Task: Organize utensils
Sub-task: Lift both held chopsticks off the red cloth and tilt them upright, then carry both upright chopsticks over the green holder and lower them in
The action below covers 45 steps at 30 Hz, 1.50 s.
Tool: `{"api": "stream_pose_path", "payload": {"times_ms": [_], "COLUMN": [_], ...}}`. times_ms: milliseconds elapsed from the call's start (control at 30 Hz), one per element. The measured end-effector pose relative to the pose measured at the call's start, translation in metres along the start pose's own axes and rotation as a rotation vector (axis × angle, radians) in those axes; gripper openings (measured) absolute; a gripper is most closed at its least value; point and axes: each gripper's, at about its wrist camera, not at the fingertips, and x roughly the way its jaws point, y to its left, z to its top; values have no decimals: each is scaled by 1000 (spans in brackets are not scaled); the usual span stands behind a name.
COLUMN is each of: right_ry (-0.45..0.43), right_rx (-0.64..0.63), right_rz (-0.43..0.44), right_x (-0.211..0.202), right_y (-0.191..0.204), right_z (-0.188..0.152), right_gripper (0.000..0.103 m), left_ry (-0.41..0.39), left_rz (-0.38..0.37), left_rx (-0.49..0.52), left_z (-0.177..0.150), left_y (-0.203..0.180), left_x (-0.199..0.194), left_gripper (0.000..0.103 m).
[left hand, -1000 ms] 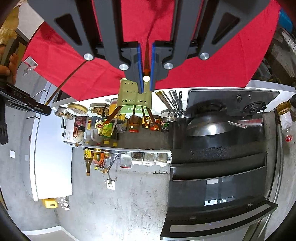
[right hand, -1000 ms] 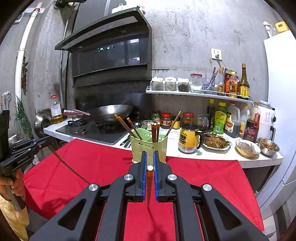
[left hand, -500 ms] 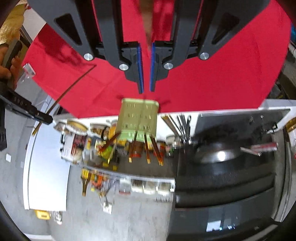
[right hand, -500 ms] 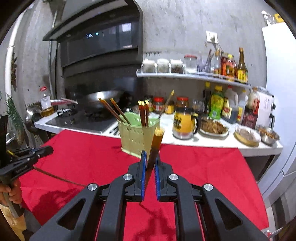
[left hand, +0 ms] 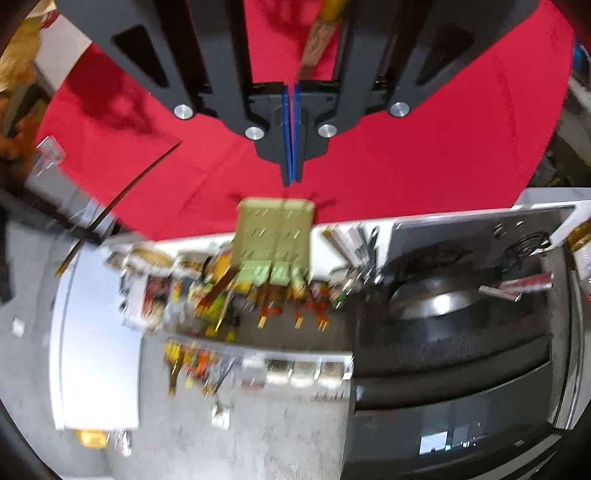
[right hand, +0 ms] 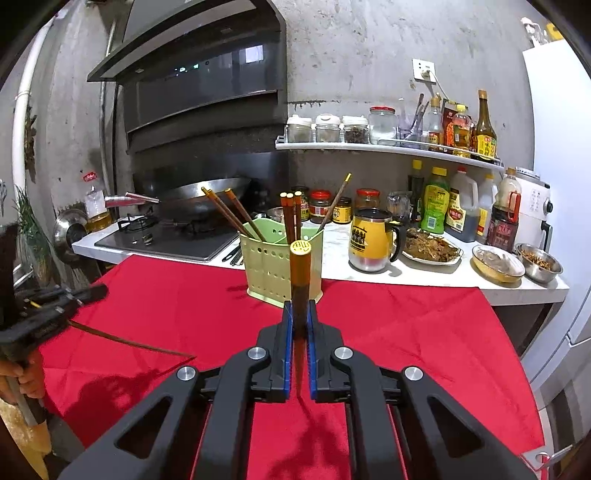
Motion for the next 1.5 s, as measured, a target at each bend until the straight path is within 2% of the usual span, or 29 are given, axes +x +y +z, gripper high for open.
{"api": "stream_pose_path", "payload": {"times_ms": [100,233,333,433,467,500,533,567,667,767,833,867,900,1000,1067,1133,1300,1400,1500], "right_ry": [-10,-8,3,3,2,2,3,4,6,7,7,7,7,7,7,5,-3,-5,-4], "right_rx": [-21,-41,-42,-34,-32,-30,-29,-29,-26,-26,-25,-25,-25,-23,-21,-17,-7,-6,-5], "right_rz": [-7,-6,0,0,0,1,2,4,10,16,20,21,22,21,20,18,14,13,14], "right_x": [-5,-7,-7,-9,-9,-8,-8,-8,-8,-7,-7,-6,-7,-7,-7,-8,-10,-11,-11], "right_y": [6,12,13,11,11,10,10,10,11,11,12,11,11,11,11,10,8,8,8], "right_z": [-6,-12,-16,-18,-18,-19,-19,-19,-21,-21,-21,-21,-22,-22,-22,-22,-21,-21,-20], "right_gripper": [7,7,7,7,7,7,7,7,7,7,7,7,7,7,7,7,7,7,7], "left_ry": [96,178,212,263,283,295,303,308,333,348,345,344,341,342,308,238,-2,-97,-149], "left_rz": [10,33,15,36,33,28,25,25,25,66,73,86,104,80,56,34,-4,-13,-16], "left_rx": [-49,-72,-105,-48,-37,-36,-32,-24,12,53,53,59,72,79,53,29,-24,-19,-5], "left_z": [-25,-53,-67,-85,-92,-97,-103,-107,-116,-124,-125,-126,-126,-125,-116,-99,-39,-10,8], "left_y": [10,15,21,15,14,13,12,10,-1,-8,-9,-11,-12,-12,-8,-5,4,0,-6], "left_x": [19,39,35,26,23,22,18,15,10,10,9,9,8,7,1,-9,-47,-62,-68], "left_gripper": [1,1,1,4,14,35,41,43,42,35,25,14,9,7,7,7,7,7,7]}}
